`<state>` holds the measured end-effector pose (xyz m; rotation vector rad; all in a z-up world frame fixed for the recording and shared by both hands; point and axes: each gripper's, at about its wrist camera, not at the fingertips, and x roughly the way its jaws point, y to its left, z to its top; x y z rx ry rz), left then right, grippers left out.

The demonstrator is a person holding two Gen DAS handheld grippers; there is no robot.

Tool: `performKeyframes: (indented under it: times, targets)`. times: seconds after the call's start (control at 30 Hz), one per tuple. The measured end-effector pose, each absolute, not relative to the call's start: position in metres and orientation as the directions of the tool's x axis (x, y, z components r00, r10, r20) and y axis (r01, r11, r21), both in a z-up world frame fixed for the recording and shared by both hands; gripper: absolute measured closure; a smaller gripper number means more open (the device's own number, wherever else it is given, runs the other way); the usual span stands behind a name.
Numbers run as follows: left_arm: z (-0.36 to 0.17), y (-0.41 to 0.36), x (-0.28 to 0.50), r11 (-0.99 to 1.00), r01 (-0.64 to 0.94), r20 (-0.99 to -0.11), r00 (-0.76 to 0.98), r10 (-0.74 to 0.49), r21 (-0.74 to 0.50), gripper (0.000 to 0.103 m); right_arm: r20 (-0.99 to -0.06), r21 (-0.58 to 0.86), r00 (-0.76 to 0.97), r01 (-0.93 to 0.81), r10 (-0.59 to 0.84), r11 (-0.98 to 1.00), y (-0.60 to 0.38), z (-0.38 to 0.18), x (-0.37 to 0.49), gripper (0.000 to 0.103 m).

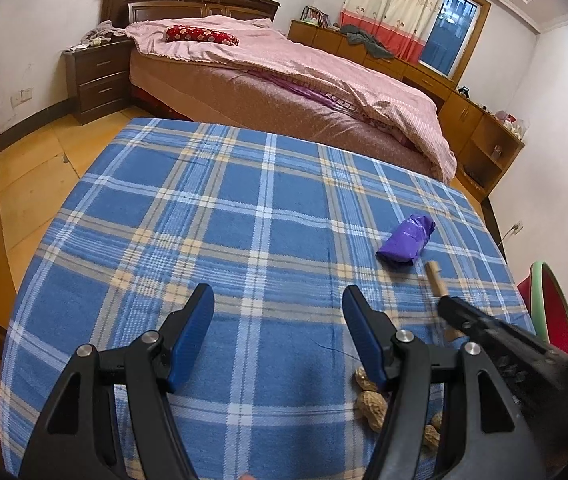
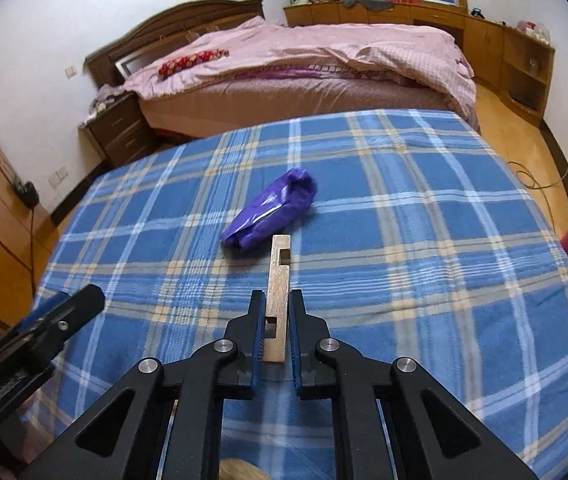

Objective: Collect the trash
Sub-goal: 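Grasp the wooden stick with the right tool while the left tool grasps the purple plastic bag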

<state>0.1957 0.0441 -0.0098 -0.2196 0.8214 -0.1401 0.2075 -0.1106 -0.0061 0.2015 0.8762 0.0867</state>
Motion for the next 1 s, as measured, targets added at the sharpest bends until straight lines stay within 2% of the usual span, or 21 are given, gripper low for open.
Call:
performKeyframes:
  times: [0.4,0.63,1.0]
  targets:
    - [0.001,0.01,0.197,0.966,0.125,-0.729,0.636,-0.252,-0.226,0.036,-0.674,0.256,0.728,0.074,0.123,0.964,-0.173,0.022,0.172,0.092]
    - [0.015,-0.021,0.212,0.961,0.185,-0.722,0.634,-0.275,-0.204,0.036,-0.676,0.288,0.727,0.108,0.122,0.951,-0.206,0.024,0.18,0.092]
    - [0.008,-0.074,0.249,0.951,0.261,-0.752,0.591,-0.292,-0.164,0.036,-0.675,0.302,0.727,0.121,0.123,0.946,-0.234,0.022,0.197,0.092]
